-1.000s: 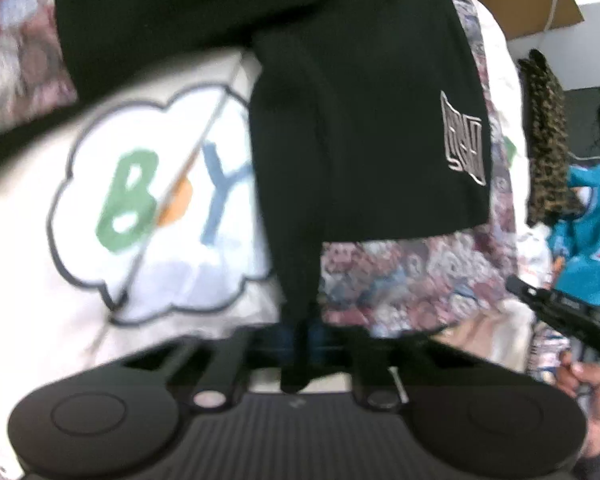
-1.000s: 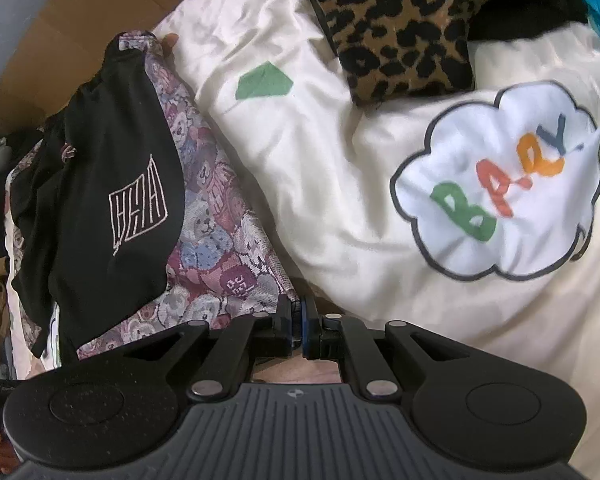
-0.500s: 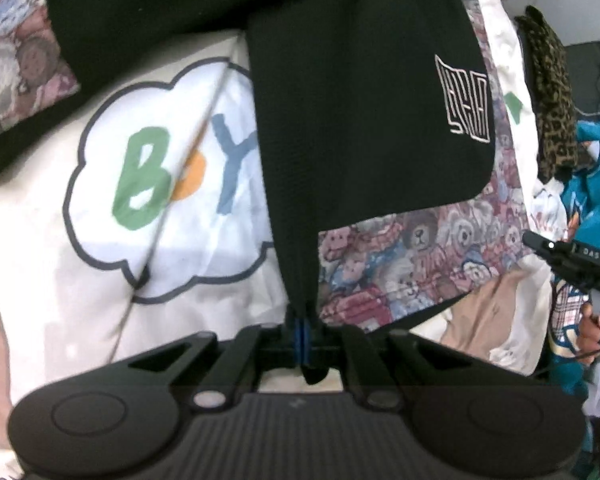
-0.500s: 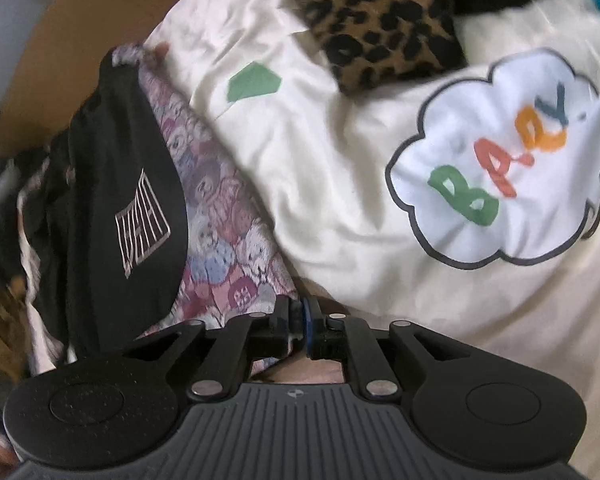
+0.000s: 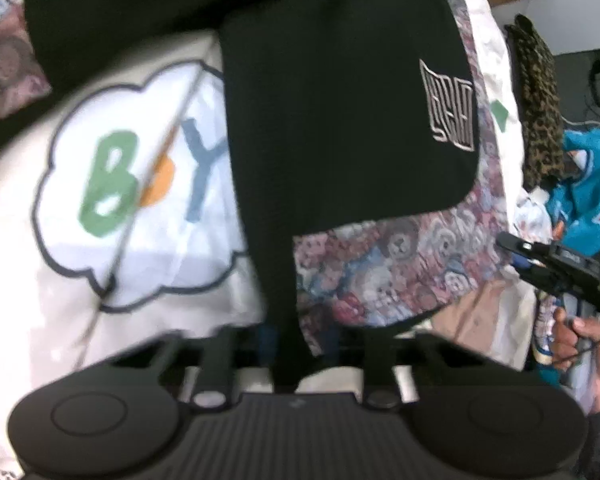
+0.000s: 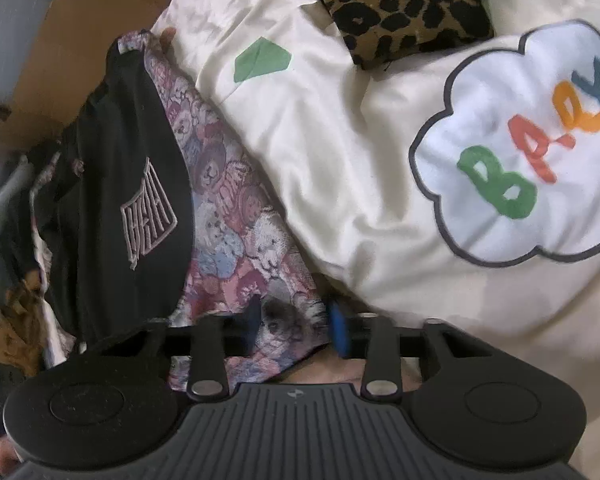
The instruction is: Fold clothes
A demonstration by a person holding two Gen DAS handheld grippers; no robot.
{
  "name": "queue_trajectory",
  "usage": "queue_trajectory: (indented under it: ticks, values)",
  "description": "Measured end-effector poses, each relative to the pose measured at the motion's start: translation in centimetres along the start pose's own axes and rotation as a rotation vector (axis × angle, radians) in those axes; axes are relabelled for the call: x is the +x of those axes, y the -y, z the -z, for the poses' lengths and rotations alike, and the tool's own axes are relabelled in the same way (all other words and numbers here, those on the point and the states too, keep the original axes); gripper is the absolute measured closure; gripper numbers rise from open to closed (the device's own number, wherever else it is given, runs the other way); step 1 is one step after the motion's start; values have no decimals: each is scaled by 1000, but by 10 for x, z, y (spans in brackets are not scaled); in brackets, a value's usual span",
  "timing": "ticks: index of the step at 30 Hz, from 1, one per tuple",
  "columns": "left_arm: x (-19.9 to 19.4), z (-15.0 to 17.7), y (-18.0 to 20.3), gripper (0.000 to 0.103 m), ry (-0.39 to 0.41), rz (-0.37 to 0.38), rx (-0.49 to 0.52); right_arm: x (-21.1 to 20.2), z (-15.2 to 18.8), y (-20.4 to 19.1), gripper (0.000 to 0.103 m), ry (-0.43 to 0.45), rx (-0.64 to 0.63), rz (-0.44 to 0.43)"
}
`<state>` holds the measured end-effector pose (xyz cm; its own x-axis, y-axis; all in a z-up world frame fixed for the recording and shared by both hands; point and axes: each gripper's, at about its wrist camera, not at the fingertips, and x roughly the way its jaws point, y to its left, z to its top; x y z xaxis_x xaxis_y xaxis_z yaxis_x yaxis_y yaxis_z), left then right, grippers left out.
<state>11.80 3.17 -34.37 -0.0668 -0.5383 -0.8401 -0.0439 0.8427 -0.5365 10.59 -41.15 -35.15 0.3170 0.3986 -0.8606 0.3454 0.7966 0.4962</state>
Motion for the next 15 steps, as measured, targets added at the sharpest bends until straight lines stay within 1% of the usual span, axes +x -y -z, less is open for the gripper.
queue_trajectory:
  ticks: [1,2,4,6,10,13,15]
  values:
    - [3,0,4,97,-4,3,11,-2,0,-1,100,-2,-11,26]
    - [2,1,8,98,-1,-7,38,-4,0,-2,101,-3,-21,51]
    - [2,0,16,98,0,-6,66,-12,0,-7,101,10,-27,63]
    - [0,-1,19,99,0,9,71,-23,-2,-15,101,32,-41,72]
    - [-4,0,23,99,-4,42,65,-47,-8,-19,101,80,-42,45]
    - [-5,2,23,98,-6,40,83,-56,-11,-20,101,88,-61,52]
    - [0,3,21,99,-14,24,80,-50,-9,-16,101,77,-57,65]
